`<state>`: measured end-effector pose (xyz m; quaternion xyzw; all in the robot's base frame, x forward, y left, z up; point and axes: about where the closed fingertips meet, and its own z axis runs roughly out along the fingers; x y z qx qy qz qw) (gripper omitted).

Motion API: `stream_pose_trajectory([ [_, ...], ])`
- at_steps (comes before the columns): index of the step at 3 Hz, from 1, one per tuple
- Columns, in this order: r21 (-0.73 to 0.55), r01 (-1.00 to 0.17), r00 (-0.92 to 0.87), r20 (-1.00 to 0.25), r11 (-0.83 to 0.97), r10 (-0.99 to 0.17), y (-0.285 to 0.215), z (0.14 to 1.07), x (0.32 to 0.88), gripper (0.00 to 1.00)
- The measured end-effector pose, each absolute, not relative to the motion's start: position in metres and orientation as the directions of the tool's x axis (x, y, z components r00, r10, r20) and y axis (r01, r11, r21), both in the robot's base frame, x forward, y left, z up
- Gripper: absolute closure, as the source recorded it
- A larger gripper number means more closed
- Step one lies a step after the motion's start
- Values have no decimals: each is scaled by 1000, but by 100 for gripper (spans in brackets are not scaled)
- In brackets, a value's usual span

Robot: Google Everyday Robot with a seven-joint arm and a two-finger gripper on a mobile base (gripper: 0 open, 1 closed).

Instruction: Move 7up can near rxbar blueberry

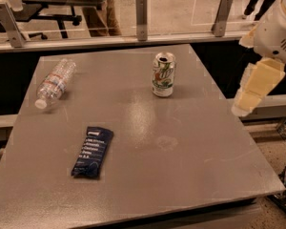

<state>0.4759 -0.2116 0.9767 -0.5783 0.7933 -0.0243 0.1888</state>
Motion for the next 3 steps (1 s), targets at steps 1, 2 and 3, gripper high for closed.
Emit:
stream_pose_trajectory([
  [1,-251,-889,-287,-344,382,-894,-207,971,516,0],
  [2,-236,-874,-302,-422,425,-855,-190,965,554,0],
  [3,-207,-866,-306,-501,455,-809,-156,951,594,0],
])
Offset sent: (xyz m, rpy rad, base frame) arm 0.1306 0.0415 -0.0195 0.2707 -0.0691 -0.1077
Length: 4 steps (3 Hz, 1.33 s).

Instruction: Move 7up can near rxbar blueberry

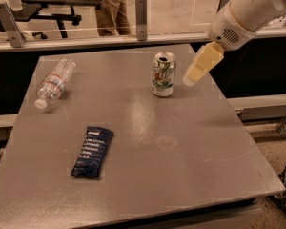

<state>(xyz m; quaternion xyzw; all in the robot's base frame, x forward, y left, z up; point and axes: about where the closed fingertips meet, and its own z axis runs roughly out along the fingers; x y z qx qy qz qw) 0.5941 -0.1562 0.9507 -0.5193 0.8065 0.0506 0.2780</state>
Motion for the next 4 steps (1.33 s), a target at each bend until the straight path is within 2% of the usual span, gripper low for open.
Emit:
stream_pose_trajectory([
  [3,-122,-888,-303,-567,443,-766,-99,911,644,2],
  [4,-115,-896,-296,-567,429,-769,-91,904,647,33],
])
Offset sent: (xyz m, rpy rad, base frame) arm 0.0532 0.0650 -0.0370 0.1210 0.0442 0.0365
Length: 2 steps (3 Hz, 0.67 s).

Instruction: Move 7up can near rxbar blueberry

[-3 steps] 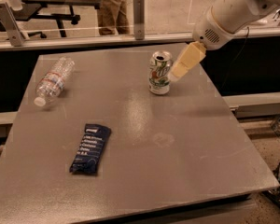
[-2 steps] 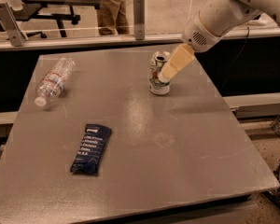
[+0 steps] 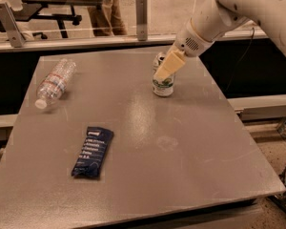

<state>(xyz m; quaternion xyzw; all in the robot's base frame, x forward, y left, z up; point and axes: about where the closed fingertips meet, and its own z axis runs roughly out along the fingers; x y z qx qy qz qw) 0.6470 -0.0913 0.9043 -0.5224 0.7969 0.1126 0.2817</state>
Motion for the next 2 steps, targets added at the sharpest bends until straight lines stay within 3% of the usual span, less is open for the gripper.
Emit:
stream_pose_trajectory([
  [1,-114,-901,-285,-570,417,-771,-89,905,644,56],
  [2,-118,-924,-229,-588,363,-776,-77,918,625,87],
])
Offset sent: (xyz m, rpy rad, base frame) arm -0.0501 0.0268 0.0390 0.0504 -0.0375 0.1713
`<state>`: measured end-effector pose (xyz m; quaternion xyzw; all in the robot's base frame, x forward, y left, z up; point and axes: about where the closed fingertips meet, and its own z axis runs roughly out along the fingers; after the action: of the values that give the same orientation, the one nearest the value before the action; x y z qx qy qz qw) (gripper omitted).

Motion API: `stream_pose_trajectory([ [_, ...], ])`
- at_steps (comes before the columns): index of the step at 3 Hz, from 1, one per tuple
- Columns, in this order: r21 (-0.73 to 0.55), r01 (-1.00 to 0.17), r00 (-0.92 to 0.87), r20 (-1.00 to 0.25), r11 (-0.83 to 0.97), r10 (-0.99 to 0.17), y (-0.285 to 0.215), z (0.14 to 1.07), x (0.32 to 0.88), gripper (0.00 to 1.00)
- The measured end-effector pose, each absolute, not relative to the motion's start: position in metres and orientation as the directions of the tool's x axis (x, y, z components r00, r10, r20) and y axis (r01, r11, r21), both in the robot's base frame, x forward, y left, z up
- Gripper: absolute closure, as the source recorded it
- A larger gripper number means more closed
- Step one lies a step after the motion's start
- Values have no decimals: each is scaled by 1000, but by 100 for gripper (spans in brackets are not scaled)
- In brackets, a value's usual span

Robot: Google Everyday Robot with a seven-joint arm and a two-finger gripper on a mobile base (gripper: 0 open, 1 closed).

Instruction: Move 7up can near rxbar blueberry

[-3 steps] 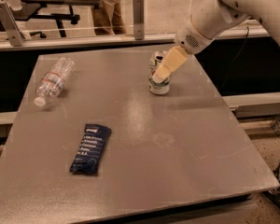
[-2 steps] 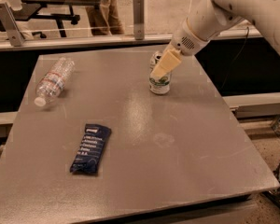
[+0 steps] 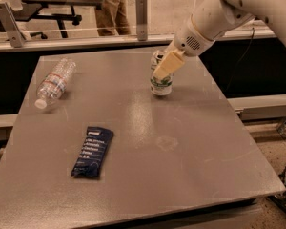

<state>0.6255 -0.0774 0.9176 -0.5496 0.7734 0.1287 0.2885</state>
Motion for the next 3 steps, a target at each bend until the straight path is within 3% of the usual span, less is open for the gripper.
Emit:
stream_pose_trajectory([
  [1,-123,-949,-160,-610,292,-776,-60,932,601,100],
  [3,-123,-982,-35,-625,143,-780,-20,939,549,100],
])
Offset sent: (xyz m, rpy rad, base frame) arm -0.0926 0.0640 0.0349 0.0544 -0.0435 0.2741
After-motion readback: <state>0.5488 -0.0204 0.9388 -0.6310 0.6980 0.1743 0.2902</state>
